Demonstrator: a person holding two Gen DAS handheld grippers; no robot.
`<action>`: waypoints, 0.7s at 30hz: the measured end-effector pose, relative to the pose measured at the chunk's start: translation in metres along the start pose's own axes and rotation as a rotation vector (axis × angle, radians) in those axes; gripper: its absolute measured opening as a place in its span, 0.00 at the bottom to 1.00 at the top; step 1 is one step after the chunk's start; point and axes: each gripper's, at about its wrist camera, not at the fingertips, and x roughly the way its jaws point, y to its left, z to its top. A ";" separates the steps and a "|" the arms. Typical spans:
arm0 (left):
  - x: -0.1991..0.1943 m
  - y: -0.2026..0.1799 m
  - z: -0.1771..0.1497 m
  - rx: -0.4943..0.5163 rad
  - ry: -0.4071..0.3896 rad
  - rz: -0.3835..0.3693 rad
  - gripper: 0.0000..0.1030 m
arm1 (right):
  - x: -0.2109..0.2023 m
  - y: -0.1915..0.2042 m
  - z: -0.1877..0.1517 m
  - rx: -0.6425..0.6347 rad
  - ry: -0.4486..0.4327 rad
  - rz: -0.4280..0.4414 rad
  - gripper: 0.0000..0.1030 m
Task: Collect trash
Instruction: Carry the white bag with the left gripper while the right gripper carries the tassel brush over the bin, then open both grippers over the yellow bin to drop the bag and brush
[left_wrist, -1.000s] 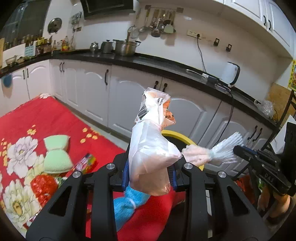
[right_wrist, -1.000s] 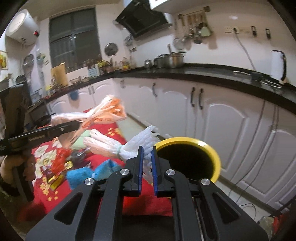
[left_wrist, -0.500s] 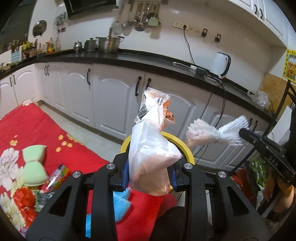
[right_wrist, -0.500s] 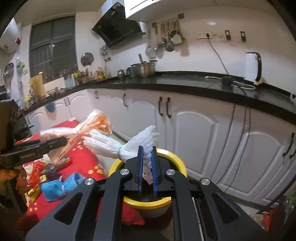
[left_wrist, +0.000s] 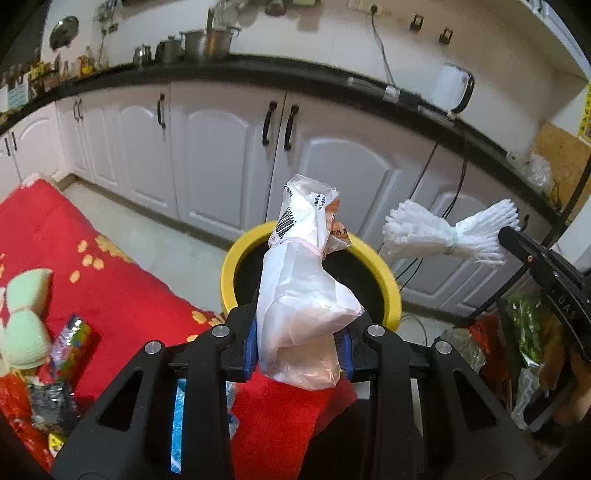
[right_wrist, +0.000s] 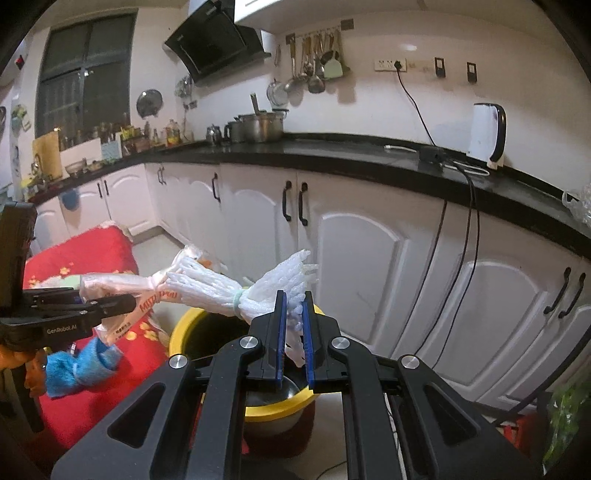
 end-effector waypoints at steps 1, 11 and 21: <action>0.006 0.000 -0.001 0.001 0.013 -0.001 0.25 | 0.004 -0.001 -0.001 0.003 0.008 -0.001 0.08; 0.040 0.002 -0.001 -0.008 0.093 0.014 0.26 | 0.055 -0.001 -0.016 0.004 0.099 -0.012 0.08; 0.060 0.013 0.006 -0.049 0.126 0.061 0.49 | 0.094 -0.008 -0.016 0.064 0.137 0.013 0.27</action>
